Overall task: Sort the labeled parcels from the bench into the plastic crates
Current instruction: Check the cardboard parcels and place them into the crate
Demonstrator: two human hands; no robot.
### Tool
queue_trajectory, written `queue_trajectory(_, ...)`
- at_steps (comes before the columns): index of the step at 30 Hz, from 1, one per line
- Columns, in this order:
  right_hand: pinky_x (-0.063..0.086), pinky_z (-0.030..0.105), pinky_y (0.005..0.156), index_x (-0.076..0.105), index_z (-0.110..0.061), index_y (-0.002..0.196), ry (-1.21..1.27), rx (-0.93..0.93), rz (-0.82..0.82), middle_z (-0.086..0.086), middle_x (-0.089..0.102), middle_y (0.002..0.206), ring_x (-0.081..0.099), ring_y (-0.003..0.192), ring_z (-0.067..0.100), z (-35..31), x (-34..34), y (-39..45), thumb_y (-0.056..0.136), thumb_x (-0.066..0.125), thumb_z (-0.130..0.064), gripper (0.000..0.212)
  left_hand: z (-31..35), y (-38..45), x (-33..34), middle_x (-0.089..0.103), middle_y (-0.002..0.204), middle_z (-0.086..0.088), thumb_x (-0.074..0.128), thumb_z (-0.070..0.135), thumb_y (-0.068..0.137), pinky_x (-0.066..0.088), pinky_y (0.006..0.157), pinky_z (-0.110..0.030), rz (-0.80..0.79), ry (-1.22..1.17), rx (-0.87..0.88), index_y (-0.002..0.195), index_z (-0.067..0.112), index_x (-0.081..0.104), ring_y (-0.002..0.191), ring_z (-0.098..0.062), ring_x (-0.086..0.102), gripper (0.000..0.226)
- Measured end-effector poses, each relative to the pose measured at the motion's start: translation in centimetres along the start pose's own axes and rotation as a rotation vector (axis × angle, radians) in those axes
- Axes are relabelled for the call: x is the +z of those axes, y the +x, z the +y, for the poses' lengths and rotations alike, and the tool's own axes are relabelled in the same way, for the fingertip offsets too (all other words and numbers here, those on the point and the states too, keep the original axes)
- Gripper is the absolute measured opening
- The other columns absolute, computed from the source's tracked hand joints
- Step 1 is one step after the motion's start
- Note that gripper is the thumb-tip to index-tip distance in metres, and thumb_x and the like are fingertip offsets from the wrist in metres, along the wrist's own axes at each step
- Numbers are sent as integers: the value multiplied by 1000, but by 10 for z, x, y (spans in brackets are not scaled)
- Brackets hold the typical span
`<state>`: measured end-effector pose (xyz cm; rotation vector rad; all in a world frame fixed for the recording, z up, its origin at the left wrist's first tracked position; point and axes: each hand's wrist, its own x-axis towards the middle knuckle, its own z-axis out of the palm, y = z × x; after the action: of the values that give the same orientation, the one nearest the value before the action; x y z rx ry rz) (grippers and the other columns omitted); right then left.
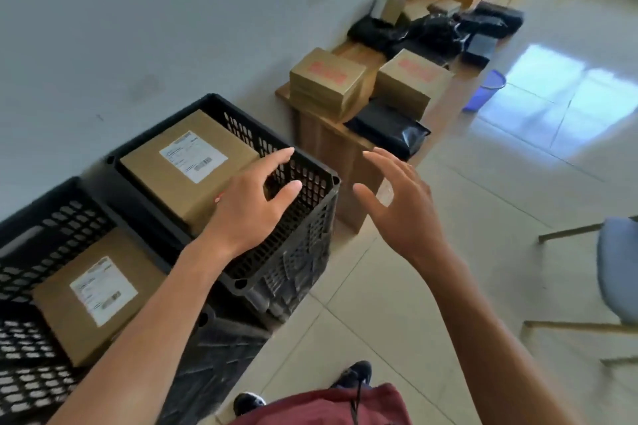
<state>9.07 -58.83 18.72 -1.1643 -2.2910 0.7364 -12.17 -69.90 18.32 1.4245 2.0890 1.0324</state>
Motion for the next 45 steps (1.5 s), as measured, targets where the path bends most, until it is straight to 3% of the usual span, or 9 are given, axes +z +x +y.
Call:
queue_trajectory(6, 30, 35, 121, 55, -23, 148, 10, 80, 78, -3, 50, 157, 42, 146, 18, 67, -65, 7, 100, 68, -30, 50, 60, 41, 69, 56, 149, 13, 64, 31, 101, 41, 113, -27, -73, 2, 89, 153, 27, 49, 137, 1, 48, 54)
queue_trajectory(13, 32, 34, 118, 55, -25, 148, -20, 134, 136, -3, 51, 156, 42, 146, 18, 126, -113, 14, 100, 68, -31, 50, 106, 79, 135, 58, 147, 13, 63, 31, 103, 44, 114, -30, -125, -65, 101, 151, 29, 52, 134, 2, 50, 50)
queue_trajectory(20, 25, 24, 114, 55, -27, 148, -38, 196, 180, -5, 49, 158, 39, 147, 17, 167, -138, 43, 101, 67, -31, 49, 125, 128, 172, 59, 147, 12, 63, 30, 103, 45, 112, -33, -179, -94, 122, 151, 28, 52, 135, -1, 51, 49)
queue_trajectory(36, 28, 31, 119, 53, -26, 149, -72, 318, 216, -5, 47, 159, 36, 148, 16, 257, -174, 193, 102, 65, -28, 49, 156, 335, 245, 56, 150, 7, 62, 31, 104, 46, 115, -44, -264, -98, 203, 152, 27, 49, 137, -10, 50, 51)
queue_trajectory(45, 24, 23, 115, 53, -27, 149, -35, 378, 187, -5, 47, 159, 38, 148, 16, 326, -192, 258, 101, 65, -29, 49, 182, 413, 295, 58, 148, 5, 63, 30, 103, 45, 115, -42, -317, -99, 179, 152, 24, 50, 137, -10, 51, 51)
